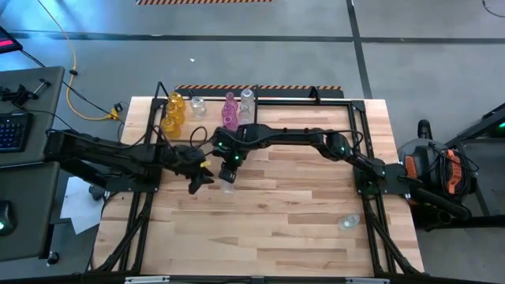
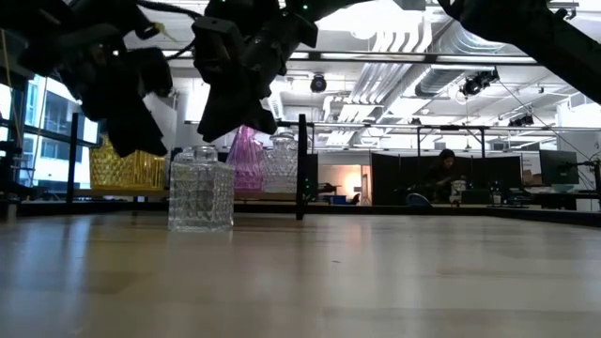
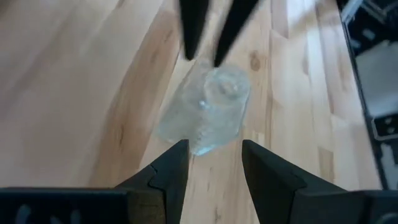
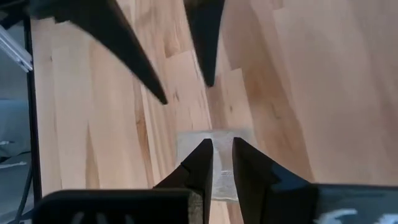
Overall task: Sort vases onto shelf
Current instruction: Put the transparent vase on the shelf aligned with the left transparent vase
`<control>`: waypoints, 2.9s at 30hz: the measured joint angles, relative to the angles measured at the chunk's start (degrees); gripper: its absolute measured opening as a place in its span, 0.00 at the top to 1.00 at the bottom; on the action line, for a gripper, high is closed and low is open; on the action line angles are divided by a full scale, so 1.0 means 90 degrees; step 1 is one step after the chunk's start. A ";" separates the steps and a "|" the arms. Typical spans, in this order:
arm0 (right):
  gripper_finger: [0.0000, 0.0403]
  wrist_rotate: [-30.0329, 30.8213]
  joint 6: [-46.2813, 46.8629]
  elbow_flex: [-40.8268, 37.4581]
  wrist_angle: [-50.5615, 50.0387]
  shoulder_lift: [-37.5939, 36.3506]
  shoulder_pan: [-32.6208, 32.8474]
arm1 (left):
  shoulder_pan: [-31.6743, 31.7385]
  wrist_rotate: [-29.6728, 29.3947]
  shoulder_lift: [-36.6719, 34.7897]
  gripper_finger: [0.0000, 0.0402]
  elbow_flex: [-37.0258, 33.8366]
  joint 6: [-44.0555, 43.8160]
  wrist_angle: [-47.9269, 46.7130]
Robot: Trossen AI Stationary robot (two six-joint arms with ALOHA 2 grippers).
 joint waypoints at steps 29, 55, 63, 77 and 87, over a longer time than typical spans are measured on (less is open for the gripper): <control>0.89 0.2669 -0.0625 0.0413 -0.0545 -0.1703 -0.1200 | 0.0247 0.0720 0.2820 0.65 0.3354 0.2592 -0.2686; 0.89 0.3645 -0.0417 0.0413 -0.1490 -0.1793 -0.1321 | -0.0213 0.0520 0.3050 0.65 0.3463 0.2598 -0.2722; 0.89 0.3495 0.0156 0.0413 -0.1504 -0.1793 -0.1165 | -0.0225 0.0479 0.3486 0.65 0.3489 0.2741 -0.2669; 0.89 0.3383 0.1133 0.0413 -0.1827 -0.1793 -0.0648 | -0.0243 -0.0004 0.3477 0.70 0.3516 0.2816 -0.3825; 0.89 0.3587 0.1579 0.0413 -0.2119 -0.2074 -0.0331 | -0.0337 -0.0541 0.3482 0.84 0.3521 0.2711 -0.4024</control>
